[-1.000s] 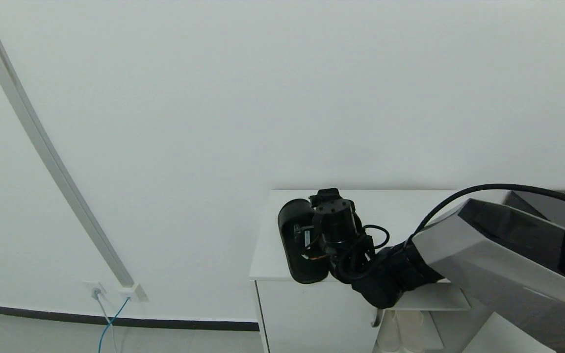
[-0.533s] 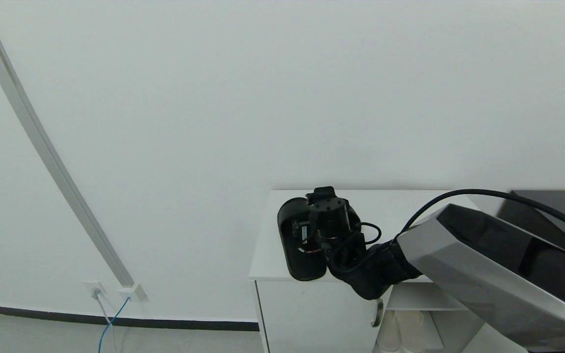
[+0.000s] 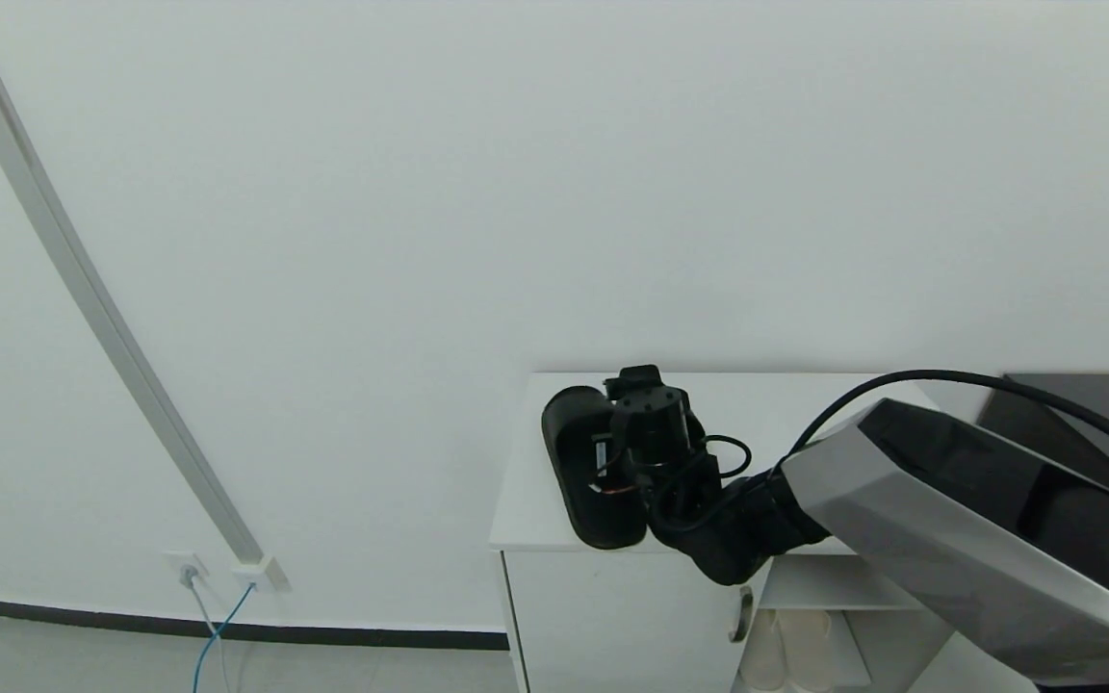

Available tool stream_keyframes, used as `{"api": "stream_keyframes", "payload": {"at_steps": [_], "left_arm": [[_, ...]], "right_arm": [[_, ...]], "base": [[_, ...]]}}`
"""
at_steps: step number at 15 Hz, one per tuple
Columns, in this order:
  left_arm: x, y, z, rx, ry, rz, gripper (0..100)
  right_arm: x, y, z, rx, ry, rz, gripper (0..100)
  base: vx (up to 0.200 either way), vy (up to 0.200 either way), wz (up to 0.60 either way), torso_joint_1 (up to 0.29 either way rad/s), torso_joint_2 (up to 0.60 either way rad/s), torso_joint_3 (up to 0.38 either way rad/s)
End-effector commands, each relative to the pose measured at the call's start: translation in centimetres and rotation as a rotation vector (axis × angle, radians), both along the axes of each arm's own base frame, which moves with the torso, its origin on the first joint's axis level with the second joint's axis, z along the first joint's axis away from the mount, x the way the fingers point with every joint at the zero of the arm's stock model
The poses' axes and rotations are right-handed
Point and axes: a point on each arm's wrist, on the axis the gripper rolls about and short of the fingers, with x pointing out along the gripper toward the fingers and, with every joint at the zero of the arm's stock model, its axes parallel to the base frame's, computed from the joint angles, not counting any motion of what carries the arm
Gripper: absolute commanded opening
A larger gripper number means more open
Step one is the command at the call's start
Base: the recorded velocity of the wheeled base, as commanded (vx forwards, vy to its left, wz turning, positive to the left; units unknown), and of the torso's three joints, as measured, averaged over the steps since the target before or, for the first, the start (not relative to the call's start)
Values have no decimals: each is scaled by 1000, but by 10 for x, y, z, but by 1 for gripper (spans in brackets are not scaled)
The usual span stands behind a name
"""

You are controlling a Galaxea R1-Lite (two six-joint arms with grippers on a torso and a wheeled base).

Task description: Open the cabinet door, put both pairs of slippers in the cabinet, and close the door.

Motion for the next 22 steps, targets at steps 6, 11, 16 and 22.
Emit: {"api": "stream_keyframes", "payload": {"at_steps": [6, 11, 16, 22], "left_arm": [[0, 0, 0, 0, 1, 0, 0], [0, 0, 0, 0, 0, 0, 0], [0, 0, 0, 0, 0, 0, 0], [0, 0, 0, 0, 0, 0, 0]], "right_arm": [[-67, -53, 82, 33, -21, 72, 0], [-150, -98, 105, 35, 13, 236, 0], [-183, -117, 114, 14, -11, 313, 0], [-188, -132, 100, -89, -121, 418, 0]], "base": [[0, 0, 0, 0, 0, 0], [0, 0, 0, 0, 0, 0], [0, 0, 0, 0, 0, 0], [0, 0, 0, 0, 0, 0]]}}
